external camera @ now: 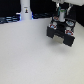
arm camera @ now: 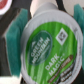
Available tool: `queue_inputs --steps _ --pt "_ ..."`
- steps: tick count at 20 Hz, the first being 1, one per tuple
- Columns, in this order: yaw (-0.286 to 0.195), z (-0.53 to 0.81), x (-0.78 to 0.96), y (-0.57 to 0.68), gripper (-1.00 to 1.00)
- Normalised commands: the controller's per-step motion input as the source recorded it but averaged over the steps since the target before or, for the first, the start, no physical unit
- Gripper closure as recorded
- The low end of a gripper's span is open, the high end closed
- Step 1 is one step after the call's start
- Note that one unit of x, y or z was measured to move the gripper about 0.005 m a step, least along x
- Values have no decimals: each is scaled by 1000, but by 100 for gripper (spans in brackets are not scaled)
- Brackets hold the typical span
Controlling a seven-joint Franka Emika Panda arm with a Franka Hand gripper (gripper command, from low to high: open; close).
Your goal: Open the kcup holder, insert the kcup into the holder, and close the kcup holder
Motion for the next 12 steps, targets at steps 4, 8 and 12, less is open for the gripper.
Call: queue_inputs --steps 4,8,12 --pt "11 -205 7 34 100" --pt "1 -140 49 66 100" --pt "-4 -88 69 74 100"
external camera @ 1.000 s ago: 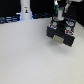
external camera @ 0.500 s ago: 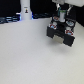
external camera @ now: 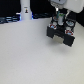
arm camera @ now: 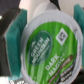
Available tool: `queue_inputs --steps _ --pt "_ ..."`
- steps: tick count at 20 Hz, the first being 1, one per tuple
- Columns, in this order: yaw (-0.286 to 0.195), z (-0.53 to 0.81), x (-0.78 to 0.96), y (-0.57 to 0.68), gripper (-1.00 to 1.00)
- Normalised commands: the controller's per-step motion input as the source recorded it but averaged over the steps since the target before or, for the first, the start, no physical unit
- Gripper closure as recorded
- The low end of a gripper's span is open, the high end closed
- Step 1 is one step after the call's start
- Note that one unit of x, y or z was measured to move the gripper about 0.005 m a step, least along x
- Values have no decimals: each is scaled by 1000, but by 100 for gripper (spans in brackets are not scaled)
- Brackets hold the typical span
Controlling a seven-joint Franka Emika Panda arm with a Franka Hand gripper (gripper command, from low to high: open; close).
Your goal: Open the kcup holder, insert the kcup into the holder, and close the kcup holder
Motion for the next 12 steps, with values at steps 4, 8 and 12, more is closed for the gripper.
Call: queue_inputs --steps 4,8,12 --pt "6 -76 106 91 100" --pt "2 -58 98 53 100" --pt "3 -78 90 37 100"
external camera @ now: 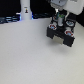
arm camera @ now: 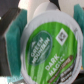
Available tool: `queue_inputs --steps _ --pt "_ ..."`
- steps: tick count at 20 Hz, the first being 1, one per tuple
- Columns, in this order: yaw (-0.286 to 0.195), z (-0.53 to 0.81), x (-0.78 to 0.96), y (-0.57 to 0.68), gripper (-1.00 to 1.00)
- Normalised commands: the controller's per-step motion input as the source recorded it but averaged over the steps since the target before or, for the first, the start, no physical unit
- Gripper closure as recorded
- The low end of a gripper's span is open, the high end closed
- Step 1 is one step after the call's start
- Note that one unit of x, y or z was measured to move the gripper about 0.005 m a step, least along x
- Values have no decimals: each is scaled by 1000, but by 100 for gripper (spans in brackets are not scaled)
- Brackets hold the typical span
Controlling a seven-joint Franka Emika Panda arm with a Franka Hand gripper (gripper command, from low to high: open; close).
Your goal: Open the kcup holder, insert the kcup into the holder, and close the kcup holder
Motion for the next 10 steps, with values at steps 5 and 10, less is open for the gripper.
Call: queue_inputs --steps 5,10 --pt "9 -98 65 41 100" --pt "0 -82 68 45 100"
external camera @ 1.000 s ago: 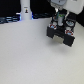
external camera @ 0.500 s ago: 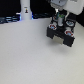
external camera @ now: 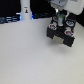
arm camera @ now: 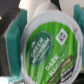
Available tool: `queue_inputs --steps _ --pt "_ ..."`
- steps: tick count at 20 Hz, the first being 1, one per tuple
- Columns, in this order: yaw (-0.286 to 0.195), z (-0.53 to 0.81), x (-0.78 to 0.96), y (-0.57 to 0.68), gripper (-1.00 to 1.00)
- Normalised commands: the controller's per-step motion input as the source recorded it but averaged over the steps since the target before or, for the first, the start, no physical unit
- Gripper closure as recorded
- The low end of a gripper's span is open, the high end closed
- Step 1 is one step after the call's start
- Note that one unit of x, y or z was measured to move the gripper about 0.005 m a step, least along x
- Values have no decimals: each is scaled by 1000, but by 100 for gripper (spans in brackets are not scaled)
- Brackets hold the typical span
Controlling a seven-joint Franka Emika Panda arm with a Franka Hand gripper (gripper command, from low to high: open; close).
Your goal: Open the kcup holder, insert the kcup into the holder, and close the kcup holder
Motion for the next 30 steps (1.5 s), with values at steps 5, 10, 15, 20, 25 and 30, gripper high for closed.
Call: queue_inputs --steps 5,10,15,20,25,30 --pt "1 65 98 11 100" --pt "-4 391 382 -3 100" --pt "-18 271 485 -9 100" --pt "-22 19 433 -22 100" --pt "8 -166 6 9 100" --pt "16 -208 10 39 100"
